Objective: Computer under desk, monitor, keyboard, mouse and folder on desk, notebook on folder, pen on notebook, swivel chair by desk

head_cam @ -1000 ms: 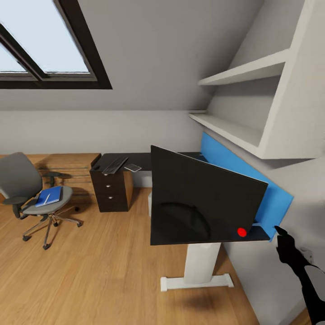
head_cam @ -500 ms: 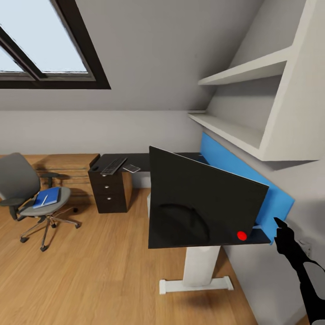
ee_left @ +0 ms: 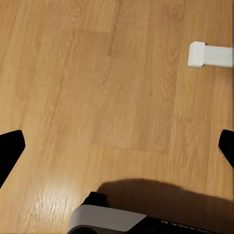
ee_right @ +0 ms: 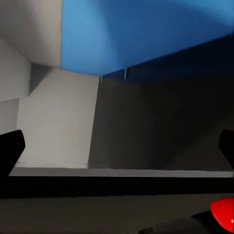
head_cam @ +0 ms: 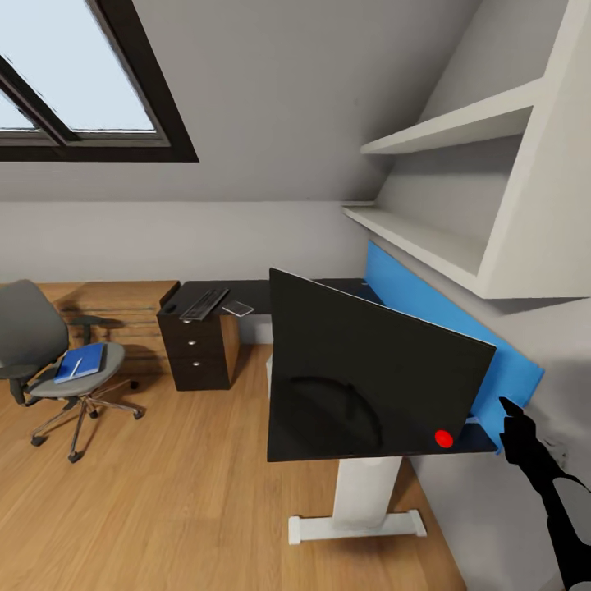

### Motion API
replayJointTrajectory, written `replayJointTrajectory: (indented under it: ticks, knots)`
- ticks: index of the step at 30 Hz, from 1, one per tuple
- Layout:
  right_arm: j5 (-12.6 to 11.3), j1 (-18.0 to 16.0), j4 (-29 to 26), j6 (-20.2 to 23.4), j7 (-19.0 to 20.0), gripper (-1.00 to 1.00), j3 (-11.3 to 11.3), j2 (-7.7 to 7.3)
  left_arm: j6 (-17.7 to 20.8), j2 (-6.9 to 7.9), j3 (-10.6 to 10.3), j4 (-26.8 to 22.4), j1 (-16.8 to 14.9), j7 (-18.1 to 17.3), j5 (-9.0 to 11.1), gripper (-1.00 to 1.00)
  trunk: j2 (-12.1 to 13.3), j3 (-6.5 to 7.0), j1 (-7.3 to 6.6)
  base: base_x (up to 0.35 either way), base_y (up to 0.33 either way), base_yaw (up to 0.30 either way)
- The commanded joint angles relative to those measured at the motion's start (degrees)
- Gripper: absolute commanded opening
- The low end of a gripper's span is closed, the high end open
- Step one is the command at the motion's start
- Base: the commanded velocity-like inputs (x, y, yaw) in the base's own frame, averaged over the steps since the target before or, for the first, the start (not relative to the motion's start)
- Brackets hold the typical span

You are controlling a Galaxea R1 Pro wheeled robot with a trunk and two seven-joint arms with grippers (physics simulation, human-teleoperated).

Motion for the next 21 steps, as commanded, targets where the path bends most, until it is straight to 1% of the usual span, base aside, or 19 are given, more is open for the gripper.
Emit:
replayJointTrajectory:
  ticks: [1,6,13,21]
  knots:
    - [-0.3,-0.1,0.1,0.3,0.1,1.0,-0.2,0.03,-0.3,0.0,-0.5,0.0,-0.1,0.3,0.5,1.0,-0.1,-0.13,0.06,0.249,-0.082,0.0]
    - [-0.3,-0.1,0.3,0.2,0.0,1.0,-0.2,0.0,-0.3,-0.01,-0.5,0.0,-0.1,0.3,0.5,1.0,-0.1,-0.13,0.06,0.191,-0.077,0.0]
    - [-0.4,-0.1,1.2,0.2,-0.2,1.0,-0.2,-0.09,-0.3,-0.1,-0.7,0.0,-0.1,0.3,0.4,1.0,-0.1,-0.13,0.06,0.053,-0.029,0.0]
    - [-0.4,-0.1,1.4,0.2,-0.2,1.0,-0.2,-0.11,-0.3,-0.05,-0.7,0.0,-0.1,0.3,0.4,1.0,-0.1,-0.13,0.06,0.143,-0.129,0.0]
